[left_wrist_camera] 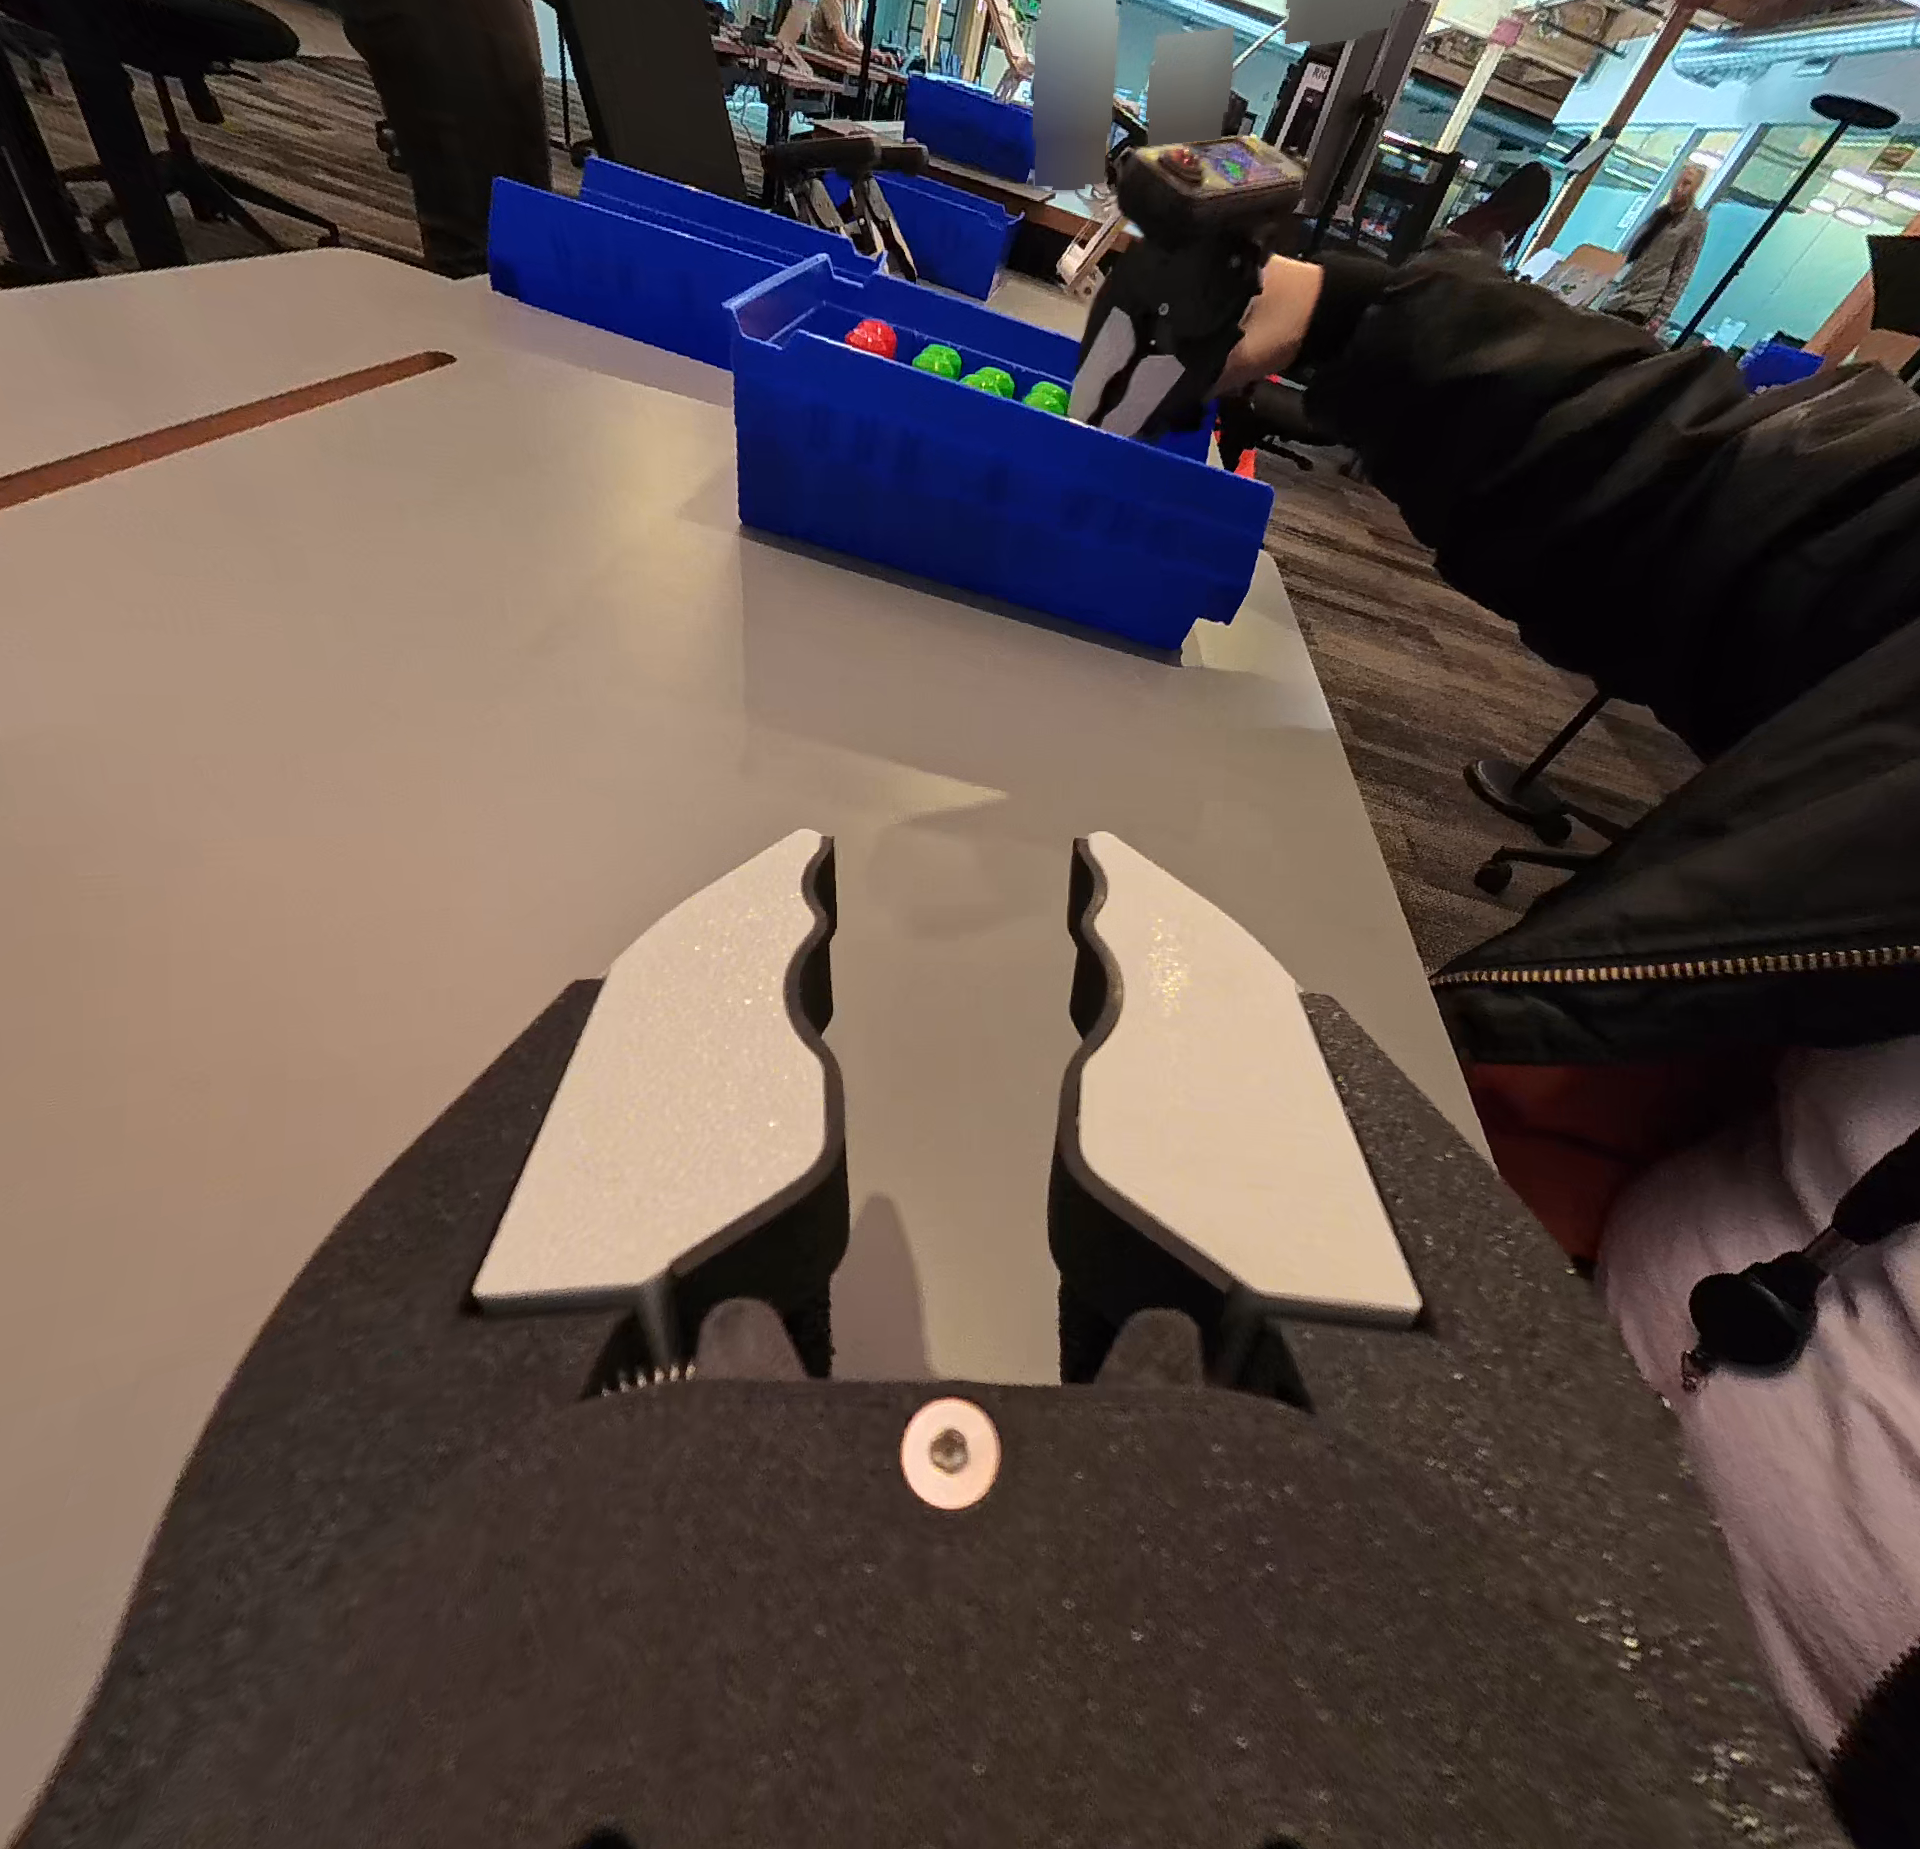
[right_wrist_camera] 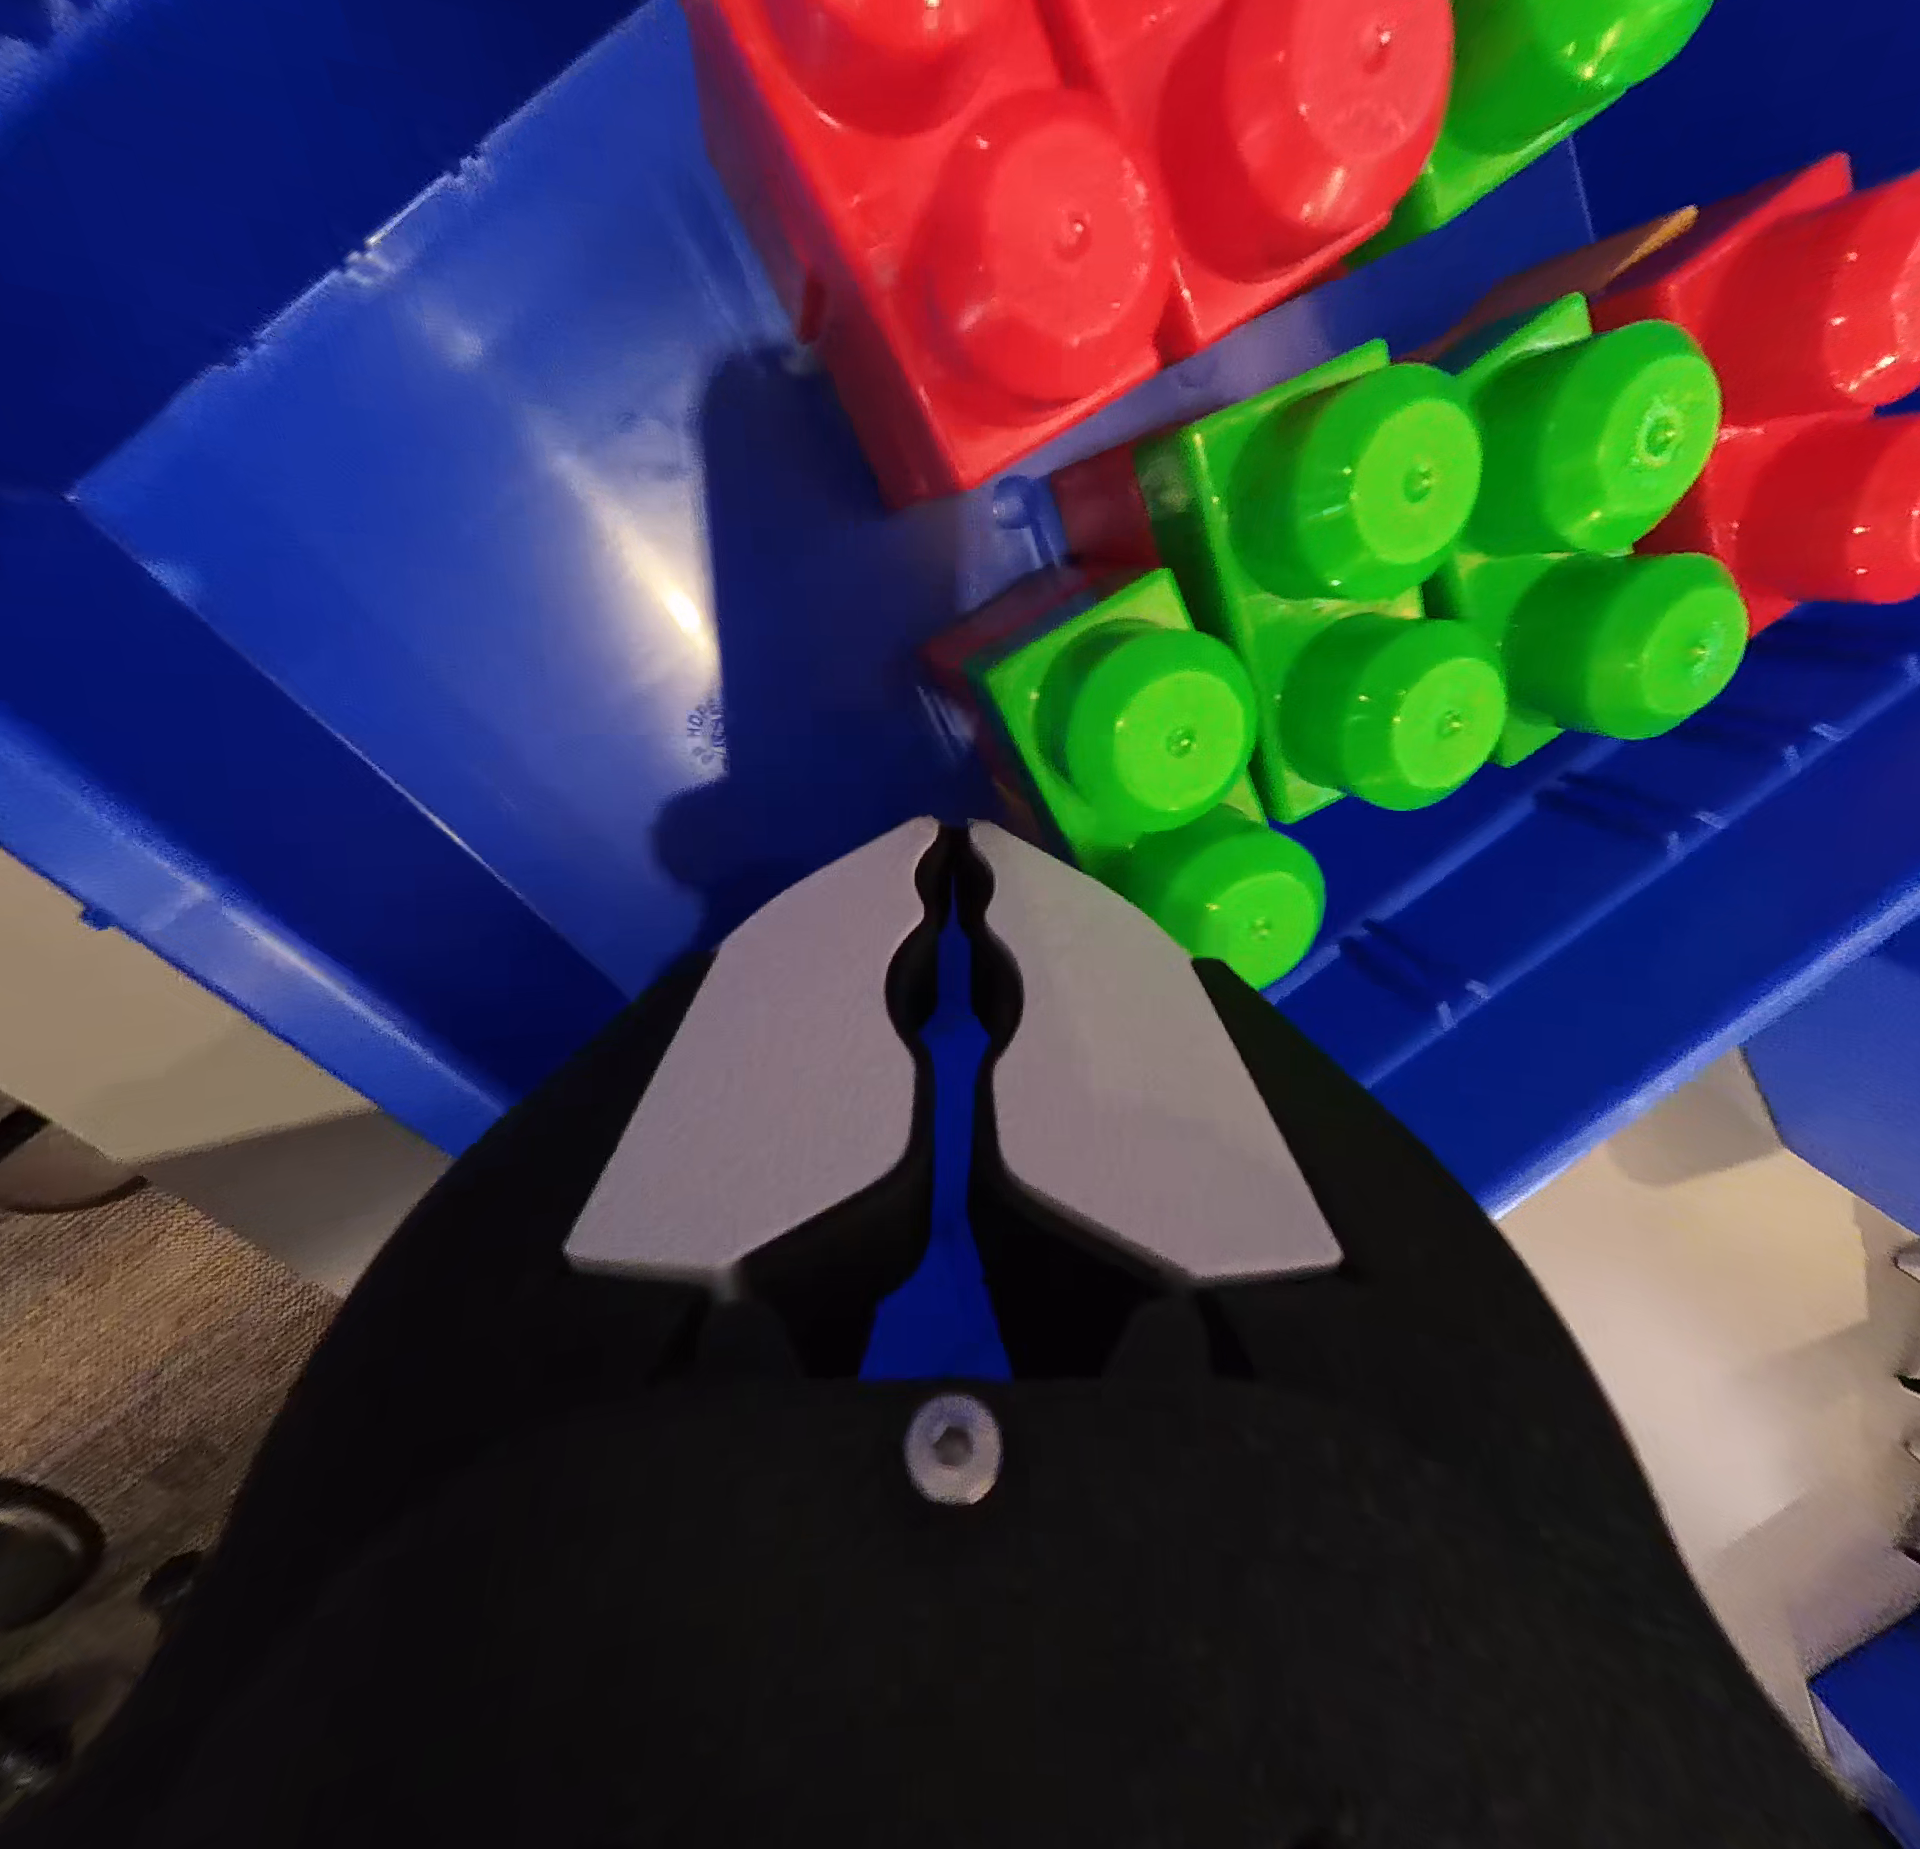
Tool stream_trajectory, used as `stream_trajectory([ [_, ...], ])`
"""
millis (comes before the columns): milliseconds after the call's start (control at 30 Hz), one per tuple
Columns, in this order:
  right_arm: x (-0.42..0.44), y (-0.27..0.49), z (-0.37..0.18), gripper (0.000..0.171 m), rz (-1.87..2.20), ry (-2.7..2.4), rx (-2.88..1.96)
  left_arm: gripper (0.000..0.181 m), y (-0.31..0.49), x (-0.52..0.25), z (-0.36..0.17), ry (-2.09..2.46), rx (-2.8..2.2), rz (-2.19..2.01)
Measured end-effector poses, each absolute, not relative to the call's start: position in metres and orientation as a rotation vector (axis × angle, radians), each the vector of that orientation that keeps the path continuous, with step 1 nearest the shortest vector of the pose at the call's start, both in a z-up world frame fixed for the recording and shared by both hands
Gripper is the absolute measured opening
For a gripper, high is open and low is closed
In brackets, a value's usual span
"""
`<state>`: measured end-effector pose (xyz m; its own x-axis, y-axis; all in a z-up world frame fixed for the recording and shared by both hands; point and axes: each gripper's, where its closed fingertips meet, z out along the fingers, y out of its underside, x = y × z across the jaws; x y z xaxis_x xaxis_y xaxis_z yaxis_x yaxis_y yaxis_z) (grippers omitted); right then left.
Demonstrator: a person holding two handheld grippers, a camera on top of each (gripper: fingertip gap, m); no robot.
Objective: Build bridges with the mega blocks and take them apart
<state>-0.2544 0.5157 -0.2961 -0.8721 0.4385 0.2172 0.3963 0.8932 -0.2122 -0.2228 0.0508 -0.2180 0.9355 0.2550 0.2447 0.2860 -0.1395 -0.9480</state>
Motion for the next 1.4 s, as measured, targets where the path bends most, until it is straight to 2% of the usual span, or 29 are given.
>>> stream_trajectory([
  [233,-0.247,0.528,-0.305,0.001,0.114,-2.786,-0.708,0.043,0.050,-0.217,-0.211,-0.386,-1.713,-0.017],
  [467,-0.226,0.506,-0.260,0.000,0.507,-2.500,-0.845,0.043,0.016,-0.204,-0.211,-0.577,-1.701,0.236],
  [767,-0.181,0.480,-0.213,0.000,0.821,-2.095,-1.111,0.043,-0.085,-0.160,-0.232,-0.937,-1.668,0.495],
  [1000,-0.171,0.426,-0.189,0.000,0.929,-2.027,-1.128,0.045,-0.228,-0.105,-0.202,-1.209,-1.488,0.898],
  [1167,-0.172,0.396,-0.182,0.001,0.929,-2.032,-1.097,0.065,-0.311,-0.093,-0.197,-1.390,-1.417,1.161],
  [1400,-0.164,0.397,-0.184,0.002,0.941,-2.028,-1.123,0.076,-0.326,-0.132,-0.239,-1.504,-1.491,1.109],
])
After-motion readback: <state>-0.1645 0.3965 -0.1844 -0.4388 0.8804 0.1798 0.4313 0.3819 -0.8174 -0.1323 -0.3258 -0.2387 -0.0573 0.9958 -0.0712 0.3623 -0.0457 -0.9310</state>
